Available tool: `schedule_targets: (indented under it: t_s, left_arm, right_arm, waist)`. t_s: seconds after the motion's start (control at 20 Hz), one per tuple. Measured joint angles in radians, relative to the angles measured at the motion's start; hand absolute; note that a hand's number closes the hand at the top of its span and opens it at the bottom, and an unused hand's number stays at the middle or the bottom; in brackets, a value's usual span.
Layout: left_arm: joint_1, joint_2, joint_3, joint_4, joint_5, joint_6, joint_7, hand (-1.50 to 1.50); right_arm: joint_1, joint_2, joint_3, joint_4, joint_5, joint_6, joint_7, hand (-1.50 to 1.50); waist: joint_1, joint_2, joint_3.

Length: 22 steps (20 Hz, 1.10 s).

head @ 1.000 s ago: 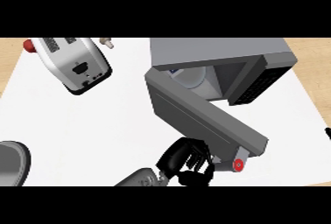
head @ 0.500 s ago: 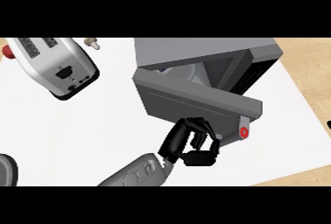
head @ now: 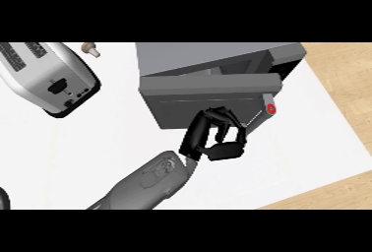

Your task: Pick up the milk, place it into the microwave and close the microwave

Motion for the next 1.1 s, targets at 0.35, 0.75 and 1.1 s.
schedule_targets:
  t_s: [0.35, 0.75, 1.1]
  left_arm:
    - [-0.095, 0.000, 0.050, 0.092, 0.102, -0.002, -0.027, 1.50]
    - [-0.102, 0.000, 0.050, 0.108, 0.192, -0.017, -0.106, 1.50]
    - [-0.106, 0.000, 0.041, 0.122, 0.243, -0.024, -0.170, 1.50]
  right_arm:
    - [-0.036, -0.046, -0.021, -0.002, -0.046, 0.010, 0.048, -1.50]
    - [-0.078, -0.091, -0.049, 0.012, -0.097, 0.014, 0.092, -1.50]
    - [-0.119, -0.125, -0.075, 0.031, -0.140, 0.010, 0.120, -1.50]
  waist:
    - [-0.024, 0.013, 0.001]
    - [-0.032, 0.016, 0.003]
    - [-0.038, 0.018, 0.005]
